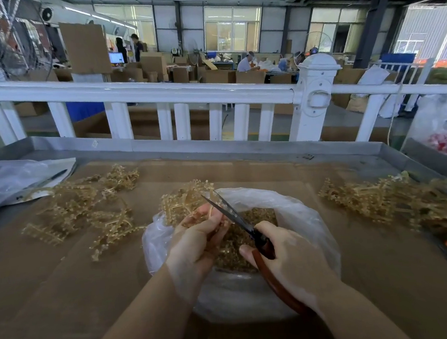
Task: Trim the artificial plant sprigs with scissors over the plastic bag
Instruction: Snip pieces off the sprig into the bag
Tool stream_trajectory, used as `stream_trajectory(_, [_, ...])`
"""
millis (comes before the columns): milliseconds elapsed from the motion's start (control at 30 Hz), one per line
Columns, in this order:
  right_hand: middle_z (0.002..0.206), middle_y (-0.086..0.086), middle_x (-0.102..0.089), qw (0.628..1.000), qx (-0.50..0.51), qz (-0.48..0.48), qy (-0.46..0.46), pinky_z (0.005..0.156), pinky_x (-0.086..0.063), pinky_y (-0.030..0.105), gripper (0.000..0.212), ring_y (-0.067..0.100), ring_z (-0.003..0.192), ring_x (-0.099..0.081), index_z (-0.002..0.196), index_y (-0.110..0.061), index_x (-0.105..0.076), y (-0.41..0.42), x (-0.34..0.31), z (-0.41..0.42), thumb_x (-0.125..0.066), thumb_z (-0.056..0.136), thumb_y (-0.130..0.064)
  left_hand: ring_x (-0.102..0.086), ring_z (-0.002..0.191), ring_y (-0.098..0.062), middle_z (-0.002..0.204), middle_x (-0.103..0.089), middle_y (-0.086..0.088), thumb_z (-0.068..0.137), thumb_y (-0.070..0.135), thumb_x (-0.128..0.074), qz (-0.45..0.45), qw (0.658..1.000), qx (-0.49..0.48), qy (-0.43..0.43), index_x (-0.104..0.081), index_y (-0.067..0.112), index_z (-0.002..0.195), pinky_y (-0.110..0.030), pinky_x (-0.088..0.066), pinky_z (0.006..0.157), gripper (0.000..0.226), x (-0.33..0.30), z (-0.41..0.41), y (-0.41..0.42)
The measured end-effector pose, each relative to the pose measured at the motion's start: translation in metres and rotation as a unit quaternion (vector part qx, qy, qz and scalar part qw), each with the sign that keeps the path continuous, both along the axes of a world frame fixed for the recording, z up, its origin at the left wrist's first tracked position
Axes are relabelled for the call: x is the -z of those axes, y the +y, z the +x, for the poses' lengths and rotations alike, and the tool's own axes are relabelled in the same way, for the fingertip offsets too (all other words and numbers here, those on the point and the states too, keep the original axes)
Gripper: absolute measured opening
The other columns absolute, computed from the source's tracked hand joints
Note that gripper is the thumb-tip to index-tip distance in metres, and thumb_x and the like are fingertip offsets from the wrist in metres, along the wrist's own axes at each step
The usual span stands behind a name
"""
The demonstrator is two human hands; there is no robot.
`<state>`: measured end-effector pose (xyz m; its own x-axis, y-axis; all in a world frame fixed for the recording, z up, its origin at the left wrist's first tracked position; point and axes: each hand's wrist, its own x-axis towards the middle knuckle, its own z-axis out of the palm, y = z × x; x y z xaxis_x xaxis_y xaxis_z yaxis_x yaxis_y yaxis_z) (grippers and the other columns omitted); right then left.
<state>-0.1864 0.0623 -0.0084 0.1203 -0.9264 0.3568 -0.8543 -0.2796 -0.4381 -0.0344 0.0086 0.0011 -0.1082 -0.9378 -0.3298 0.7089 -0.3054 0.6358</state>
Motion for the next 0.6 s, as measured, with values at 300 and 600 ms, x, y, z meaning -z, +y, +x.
stream_trajectory(300, [0.057,-0.011,-0.047,0.999,0.002,0.030,-0.024,0.062,-0.036,0.005,0.031,-0.013,0.063,-0.050,0.073,-0.031,-0.042,-0.0022,-0.0021,0.0032,-0.055,0.086,-0.056,-0.066,0.073,-0.018,0.079,-0.067,-0.012,0.082,-0.011,-0.059,-0.007,1.000,-0.009,-0.001,-0.059,-0.002,0.113,-0.021,-0.058,0.058,0.033,-0.0021,-0.0002,-0.0008])
stream_trajectory(600, [0.056,-0.012,-0.048,1.000,-0.008,0.019,-0.013,0.056,-0.039,0.009,0.029,-0.004,0.053,-0.051,0.075,-0.032,-0.046,-0.0053,0.0006,0.0037,-0.054,0.086,-0.057,-0.068,0.061,-0.017,0.074,-0.067,-0.012,0.078,-0.012,-0.061,0.016,1.000,-0.009,0.006,-0.060,-0.002,0.106,-0.021,-0.056,0.050,0.029,-0.0005,0.0009,-0.0014])
